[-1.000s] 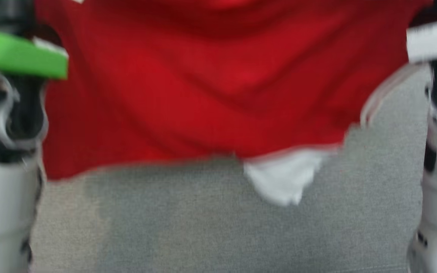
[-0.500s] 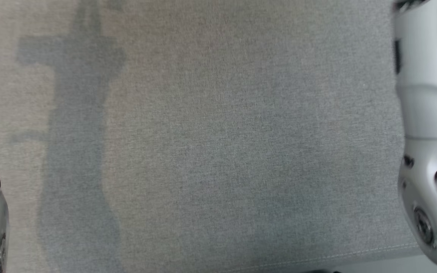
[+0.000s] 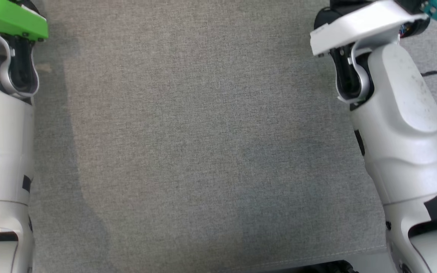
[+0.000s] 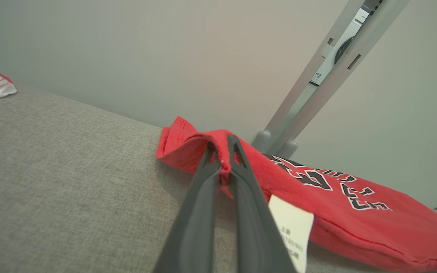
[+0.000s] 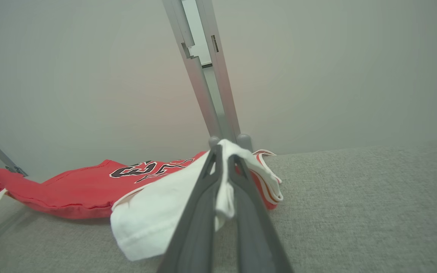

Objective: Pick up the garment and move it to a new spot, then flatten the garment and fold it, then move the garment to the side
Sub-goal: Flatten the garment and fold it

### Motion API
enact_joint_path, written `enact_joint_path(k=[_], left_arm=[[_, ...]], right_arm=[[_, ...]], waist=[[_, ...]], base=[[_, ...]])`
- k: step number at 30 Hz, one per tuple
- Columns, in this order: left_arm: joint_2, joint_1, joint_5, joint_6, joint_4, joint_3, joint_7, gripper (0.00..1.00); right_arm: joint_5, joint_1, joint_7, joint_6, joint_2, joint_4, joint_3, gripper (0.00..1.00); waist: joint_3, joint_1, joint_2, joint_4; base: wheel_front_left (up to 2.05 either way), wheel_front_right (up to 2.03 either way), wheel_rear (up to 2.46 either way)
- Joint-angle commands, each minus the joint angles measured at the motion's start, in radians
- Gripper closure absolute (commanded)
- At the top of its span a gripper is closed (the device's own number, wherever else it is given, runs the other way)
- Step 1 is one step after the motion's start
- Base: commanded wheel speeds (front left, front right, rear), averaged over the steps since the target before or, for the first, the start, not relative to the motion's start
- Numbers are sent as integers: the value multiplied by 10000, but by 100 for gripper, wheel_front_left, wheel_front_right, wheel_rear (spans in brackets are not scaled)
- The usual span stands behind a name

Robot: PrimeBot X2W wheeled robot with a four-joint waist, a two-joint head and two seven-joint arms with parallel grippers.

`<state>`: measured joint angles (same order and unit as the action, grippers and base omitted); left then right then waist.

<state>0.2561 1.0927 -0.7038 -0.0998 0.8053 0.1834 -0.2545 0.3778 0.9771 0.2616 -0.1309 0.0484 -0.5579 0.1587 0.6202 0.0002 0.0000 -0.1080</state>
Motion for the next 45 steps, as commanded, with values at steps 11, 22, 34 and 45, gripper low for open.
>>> enact_joint_path(k=[11, 22, 34, 45], left_arm=[[-687, -2241, -477, -227, -1115, -483, -113, 100], [-1141, -6341, 131, -249, -3642, -607, -109, 100], [-1644, -10379, -108, 558, -6657, -464, 125, 100], [-1768, -11220, -433, 1235, -7337, -314, 746, 100]], right_arm=[[321, -2558, 46, 3, 287, 1866, -335, 100], [894, -6167, -683, 3, 928, 3976, -370, 100], [585, -10848, -2637, 3, 366, 7880, -1345, 100], [287, -11593, -3304, 3, 39, 8337, -1325, 100]], waist=[[-1603, -2, 0, 523], [-3538, -2, 0, 911], [-4816, -2, 0, 1171], [-4502, -2, 0, 1243]], base=[[0, 0, 0], [0, 0, 0], [0, 0, 0], [0, 0, 0]])
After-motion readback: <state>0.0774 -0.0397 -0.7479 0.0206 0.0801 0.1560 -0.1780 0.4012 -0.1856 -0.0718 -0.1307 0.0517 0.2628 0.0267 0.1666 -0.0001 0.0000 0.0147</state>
